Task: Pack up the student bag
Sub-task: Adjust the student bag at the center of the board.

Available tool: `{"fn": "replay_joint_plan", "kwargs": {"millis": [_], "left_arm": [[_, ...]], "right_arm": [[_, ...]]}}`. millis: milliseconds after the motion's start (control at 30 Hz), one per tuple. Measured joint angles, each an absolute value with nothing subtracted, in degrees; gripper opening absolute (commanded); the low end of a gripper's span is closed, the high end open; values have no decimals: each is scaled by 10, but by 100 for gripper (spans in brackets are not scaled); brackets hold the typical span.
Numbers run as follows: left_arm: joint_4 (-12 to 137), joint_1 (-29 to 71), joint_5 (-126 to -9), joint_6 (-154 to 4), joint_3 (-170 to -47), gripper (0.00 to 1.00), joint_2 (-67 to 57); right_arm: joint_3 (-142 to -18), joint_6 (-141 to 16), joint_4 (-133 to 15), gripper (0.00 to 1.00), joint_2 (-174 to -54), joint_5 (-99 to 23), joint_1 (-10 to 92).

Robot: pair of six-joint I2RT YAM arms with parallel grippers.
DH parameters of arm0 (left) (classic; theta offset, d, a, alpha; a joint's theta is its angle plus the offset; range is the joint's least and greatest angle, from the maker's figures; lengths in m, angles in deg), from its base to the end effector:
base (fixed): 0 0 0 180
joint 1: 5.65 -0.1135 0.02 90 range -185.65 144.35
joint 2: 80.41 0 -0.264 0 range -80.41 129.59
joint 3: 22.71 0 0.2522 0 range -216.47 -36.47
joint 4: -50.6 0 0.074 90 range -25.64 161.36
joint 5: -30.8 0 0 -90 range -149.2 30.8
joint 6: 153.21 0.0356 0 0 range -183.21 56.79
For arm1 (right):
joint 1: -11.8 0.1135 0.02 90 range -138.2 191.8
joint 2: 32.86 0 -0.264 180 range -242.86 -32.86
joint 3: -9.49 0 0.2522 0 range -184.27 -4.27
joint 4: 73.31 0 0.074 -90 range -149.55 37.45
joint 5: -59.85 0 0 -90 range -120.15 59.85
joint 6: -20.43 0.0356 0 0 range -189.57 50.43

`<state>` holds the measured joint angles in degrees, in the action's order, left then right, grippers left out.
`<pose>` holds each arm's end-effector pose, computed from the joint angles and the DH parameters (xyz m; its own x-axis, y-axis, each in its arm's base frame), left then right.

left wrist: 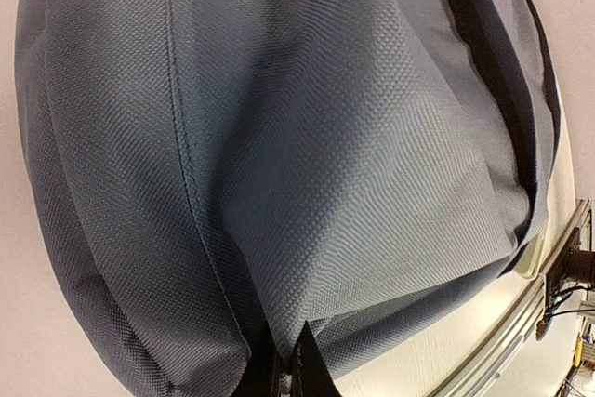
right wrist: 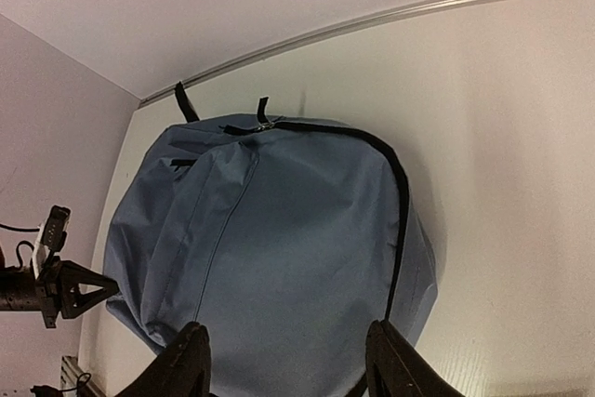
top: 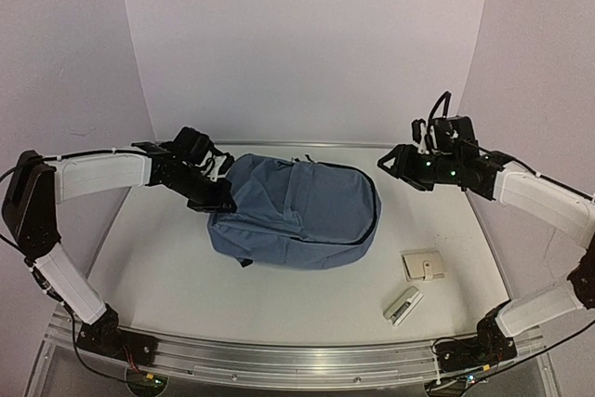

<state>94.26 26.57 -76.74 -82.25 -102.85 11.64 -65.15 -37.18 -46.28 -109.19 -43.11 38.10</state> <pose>0.2796 -0.1889 0.2362 -0.8725 0.1822 -0.4534 0.3892 0.8201 -0.4194 0.2699 0.1423 0.3104 -0.6895 0.2415 -0.6828 -0.2827 0.7782 0.5608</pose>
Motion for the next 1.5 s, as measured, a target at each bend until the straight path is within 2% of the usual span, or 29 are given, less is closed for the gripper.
{"fn": "replay_joint_plan", "kwargs": {"millis": [133,267,367,533,667,833,1033,1200,1367,1433,1500], "left_arm": [[928,298,-774,-838,-997,0,84],[911,372,-776,-885,-954,0,41],[887,440,-779,-937,-923,5,19],[855,516,-792,-1008,-893,31,8],[849,523,-792,-1033,-891,54,-23],[892,506,-749,-1009,-943,62,-75],[925,398,-710,-943,-1010,77,-67],[937,372,-691,-866,-1060,81,18],[959,368,-667,-812,-1120,81,115],[968,367,-652,-799,-1142,79,146],[980,366,-635,-791,-1160,72,169]], "right_arm": [[-605,-359,-464,63,-1092,-442,381],[-555,-346,-465,64,-1095,-450,387],[-523,-336,-468,64,-1098,-449,397],[-487,-322,-469,62,-1100,-435,405],[-476,-316,-470,60,-1099,-419,405],[-475,-312,-479,53,-1100,-403,405],[-463,-299,-507,40,-1101,-407,408],[-460,-288,-525,28,-1104,-408,411],[-458,-282,-533,22,-1111,-407,412],[-458,-280,-536,21,-1115,-407,412],[-458,-279,-539,19,-1119,-407,413]]}}
